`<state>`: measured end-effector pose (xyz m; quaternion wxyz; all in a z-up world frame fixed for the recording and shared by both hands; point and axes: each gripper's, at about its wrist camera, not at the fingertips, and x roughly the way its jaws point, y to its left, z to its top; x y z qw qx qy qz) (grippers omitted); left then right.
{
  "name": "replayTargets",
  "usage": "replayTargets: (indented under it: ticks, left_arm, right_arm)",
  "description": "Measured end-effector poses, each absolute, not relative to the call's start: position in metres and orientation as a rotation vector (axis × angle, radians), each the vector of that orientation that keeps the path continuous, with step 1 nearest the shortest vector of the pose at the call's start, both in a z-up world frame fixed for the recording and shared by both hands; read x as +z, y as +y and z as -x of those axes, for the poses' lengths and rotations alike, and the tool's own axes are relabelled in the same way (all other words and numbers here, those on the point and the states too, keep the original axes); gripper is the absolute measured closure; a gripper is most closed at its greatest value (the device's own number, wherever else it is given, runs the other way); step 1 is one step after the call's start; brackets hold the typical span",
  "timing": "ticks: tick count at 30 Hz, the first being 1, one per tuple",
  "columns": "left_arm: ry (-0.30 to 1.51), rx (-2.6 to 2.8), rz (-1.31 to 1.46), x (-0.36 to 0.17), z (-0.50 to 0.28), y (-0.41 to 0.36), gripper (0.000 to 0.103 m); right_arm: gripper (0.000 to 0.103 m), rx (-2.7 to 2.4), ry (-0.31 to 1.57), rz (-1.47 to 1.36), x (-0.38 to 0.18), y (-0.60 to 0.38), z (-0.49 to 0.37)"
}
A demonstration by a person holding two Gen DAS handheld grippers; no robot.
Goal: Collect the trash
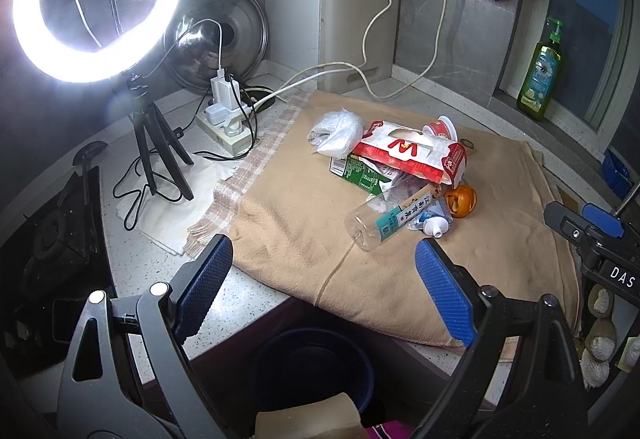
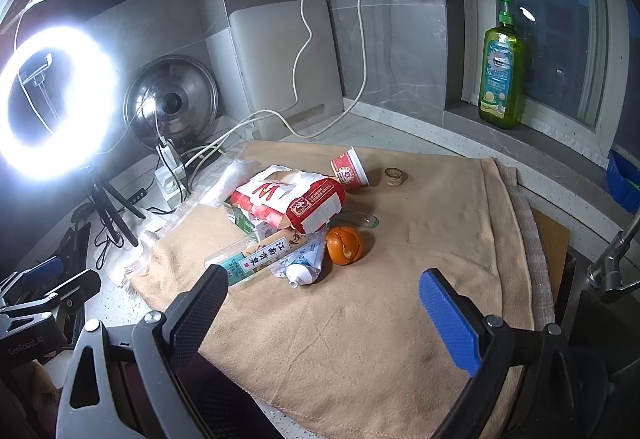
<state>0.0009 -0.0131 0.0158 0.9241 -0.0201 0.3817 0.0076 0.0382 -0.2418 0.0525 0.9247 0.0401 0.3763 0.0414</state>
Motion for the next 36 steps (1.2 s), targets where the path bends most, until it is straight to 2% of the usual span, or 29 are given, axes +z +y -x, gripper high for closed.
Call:
replayTargets:
  ticks: [10,23,26,29,33,36]
  left_arm:
    - [0.798,0.019,0.043,0.016,-0.004,-0.019,0.008]
    - [0.882,0.010,0.075,-0.023,-0.027,-0.009,0.009]
    - [0.897,-0.006,0.099,-0.025,-0.039,-0.004,0.015]
    - [0.904,-0.005,0.118,-0.027,-0.055,0.000,0.018]
    - [0.902,-0.019,0.135,-0.025,-0.082,0.001,0.029]
    - [0.900,-0.036,0.138,-0.023,-0.104,-0.001,0.029]
  right_arm:
    - [0.005,0.084,0.787,-0.085,0.051,-0.246,-0.039]
    - [0.005,0.062,0.815,-0.078,0.029,-0.280,-0.070]
    - [0.005,0.079,0.846,-0.089,0.022,-0.291,-0.080]
    - [0.011,0.098,0.882,-0.098,0.014,-0.298,-0.091]
    - [0.012,0.130,0.912,-0.111,0.006,-0.305,-0.102]
    - [0.012,0.148,0.928,-0.103,0.001,-0.307,-0.111]
